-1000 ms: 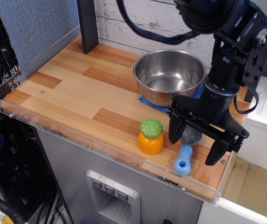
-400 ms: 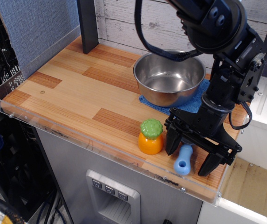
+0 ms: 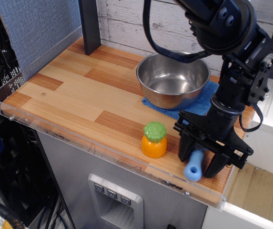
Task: Move the knife from right side to left side
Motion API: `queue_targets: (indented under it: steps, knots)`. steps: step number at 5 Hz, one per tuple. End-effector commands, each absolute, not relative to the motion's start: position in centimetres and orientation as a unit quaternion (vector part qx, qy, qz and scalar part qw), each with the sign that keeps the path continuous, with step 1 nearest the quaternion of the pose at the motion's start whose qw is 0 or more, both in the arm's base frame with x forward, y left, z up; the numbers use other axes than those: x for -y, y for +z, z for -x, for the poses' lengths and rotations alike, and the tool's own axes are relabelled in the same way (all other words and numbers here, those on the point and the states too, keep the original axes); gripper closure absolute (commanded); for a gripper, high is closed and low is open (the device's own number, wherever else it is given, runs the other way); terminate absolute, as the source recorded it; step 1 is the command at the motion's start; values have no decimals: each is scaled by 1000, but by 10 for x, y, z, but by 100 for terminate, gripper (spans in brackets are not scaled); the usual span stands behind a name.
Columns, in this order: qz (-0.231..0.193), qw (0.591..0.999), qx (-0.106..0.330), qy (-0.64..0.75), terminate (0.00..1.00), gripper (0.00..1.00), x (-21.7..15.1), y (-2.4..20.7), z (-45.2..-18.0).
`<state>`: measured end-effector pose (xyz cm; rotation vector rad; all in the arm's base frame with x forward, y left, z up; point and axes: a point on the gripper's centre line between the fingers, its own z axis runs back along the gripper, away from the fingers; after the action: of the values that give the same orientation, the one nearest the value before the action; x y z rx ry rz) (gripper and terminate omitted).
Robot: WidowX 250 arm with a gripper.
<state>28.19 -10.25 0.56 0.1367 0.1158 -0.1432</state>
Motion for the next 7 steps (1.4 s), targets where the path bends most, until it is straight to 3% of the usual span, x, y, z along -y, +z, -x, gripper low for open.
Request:
queue_targets:
  steps: [1, 2, 3, 4, 5, 6, 7]
  knots:
    - [-64, 994, -45, -71, 0, 100, 96, 12, -283]
    - [-58, 996, -20, -72, 0, 100, 91, 31, -285]
    - [-37, 996, 27, -75, 0, 100, 89, 66, -293]
    - [38, 993, 74, -84, 0, 100, 74, 102, -302]
    - [53, 993, 89, -55, 0, 100, 36, 117, -307]
    - [42, 995, 86, -30, 0, 100, -11, 114, -313]
    - [0, 996, 87, -34, 0, 100, -52, 113, -323]
